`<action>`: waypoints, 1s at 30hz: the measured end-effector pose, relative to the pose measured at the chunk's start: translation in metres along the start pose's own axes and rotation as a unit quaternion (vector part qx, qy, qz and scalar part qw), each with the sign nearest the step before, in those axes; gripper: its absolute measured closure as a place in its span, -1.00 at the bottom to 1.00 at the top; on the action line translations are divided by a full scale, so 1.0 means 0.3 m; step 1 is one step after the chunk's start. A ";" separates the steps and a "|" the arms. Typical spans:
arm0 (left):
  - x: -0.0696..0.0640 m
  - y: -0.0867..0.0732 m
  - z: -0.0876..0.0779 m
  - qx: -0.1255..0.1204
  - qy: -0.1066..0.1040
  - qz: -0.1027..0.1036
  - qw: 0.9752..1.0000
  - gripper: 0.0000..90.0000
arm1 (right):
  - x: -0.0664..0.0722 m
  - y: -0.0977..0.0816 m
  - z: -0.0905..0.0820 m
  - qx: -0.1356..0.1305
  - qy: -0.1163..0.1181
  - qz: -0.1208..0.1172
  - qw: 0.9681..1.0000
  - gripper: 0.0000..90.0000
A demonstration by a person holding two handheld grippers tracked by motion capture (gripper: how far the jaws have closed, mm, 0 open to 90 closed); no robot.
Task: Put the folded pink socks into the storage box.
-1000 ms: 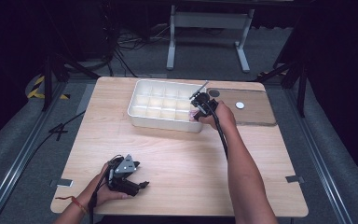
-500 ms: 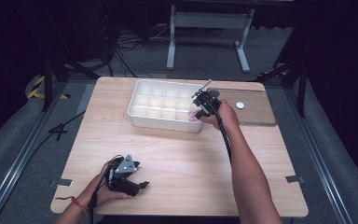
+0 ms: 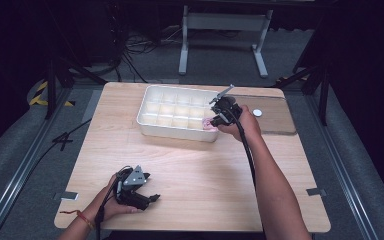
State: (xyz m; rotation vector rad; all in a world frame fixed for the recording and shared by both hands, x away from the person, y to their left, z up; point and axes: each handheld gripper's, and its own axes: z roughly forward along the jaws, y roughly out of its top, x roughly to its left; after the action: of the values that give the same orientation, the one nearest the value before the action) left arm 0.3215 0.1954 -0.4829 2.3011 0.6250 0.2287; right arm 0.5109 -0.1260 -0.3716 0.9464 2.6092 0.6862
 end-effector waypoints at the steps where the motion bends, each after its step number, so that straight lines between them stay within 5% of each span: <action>1: 0.000 0.000 0.000 0.000 0.000 0.000 1.000 -0.60 | 0.001 -0.002 -0.004 0.000 -0.005 -0.002 1.000 0.63; 30: 0.001 0.001 0.001 0.001 0.000 0.001 1.000 -0.60 | 0.034 -0.081 -0.086 -0.043 -0.031 -0.021 0.998 0.10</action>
State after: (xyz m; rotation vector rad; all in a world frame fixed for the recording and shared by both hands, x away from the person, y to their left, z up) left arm 0.3218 0.1953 -0.4829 2.3030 0.6227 0.2294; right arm 0.4799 -0.1444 -0.3634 0.8719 2.5168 0.7401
